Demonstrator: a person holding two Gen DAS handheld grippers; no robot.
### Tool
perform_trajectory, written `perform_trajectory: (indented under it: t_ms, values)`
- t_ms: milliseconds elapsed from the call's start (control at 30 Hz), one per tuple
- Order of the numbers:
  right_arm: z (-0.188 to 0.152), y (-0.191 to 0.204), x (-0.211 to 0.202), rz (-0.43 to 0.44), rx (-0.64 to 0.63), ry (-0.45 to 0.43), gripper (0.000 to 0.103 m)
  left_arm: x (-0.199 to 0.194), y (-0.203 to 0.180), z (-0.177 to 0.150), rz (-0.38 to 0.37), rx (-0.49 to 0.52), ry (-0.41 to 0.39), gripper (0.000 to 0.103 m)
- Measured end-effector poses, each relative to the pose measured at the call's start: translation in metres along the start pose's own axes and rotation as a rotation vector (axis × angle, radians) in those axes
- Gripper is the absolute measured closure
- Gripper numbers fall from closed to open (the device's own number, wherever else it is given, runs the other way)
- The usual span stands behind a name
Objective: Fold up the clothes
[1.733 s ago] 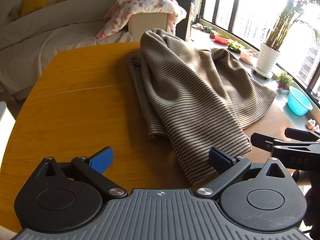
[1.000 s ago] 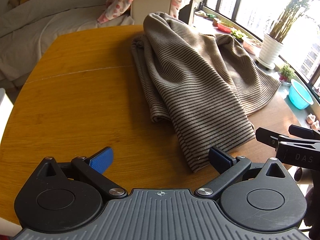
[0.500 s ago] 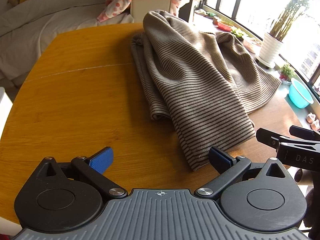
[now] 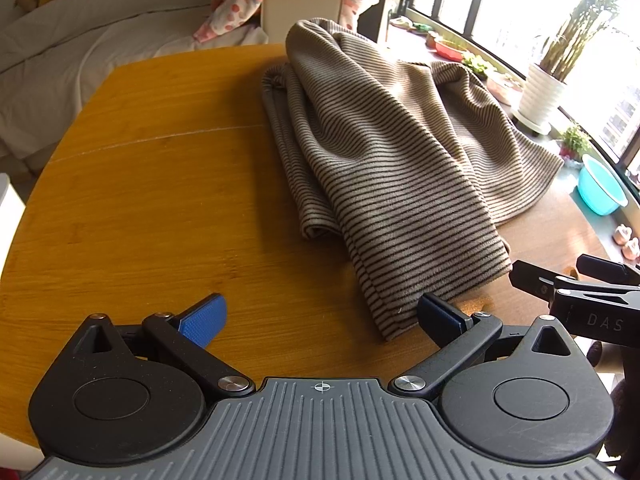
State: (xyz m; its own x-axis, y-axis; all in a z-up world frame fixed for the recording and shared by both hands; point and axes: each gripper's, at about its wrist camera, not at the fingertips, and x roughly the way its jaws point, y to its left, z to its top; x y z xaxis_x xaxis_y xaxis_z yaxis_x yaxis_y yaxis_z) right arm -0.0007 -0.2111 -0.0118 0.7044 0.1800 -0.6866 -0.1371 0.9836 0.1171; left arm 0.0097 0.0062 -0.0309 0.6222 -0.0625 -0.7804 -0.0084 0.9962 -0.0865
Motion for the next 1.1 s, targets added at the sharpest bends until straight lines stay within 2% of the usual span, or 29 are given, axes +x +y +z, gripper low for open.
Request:
perform_trajectory:
  t_ms: [1100]
  values:
    - [-0.004, 0.001, -0.002, 0.000, -0.001, 0.004, 0.000, -0.013, 0.001, 0.013, 0.006, 0.006, 0.005, 0.000]
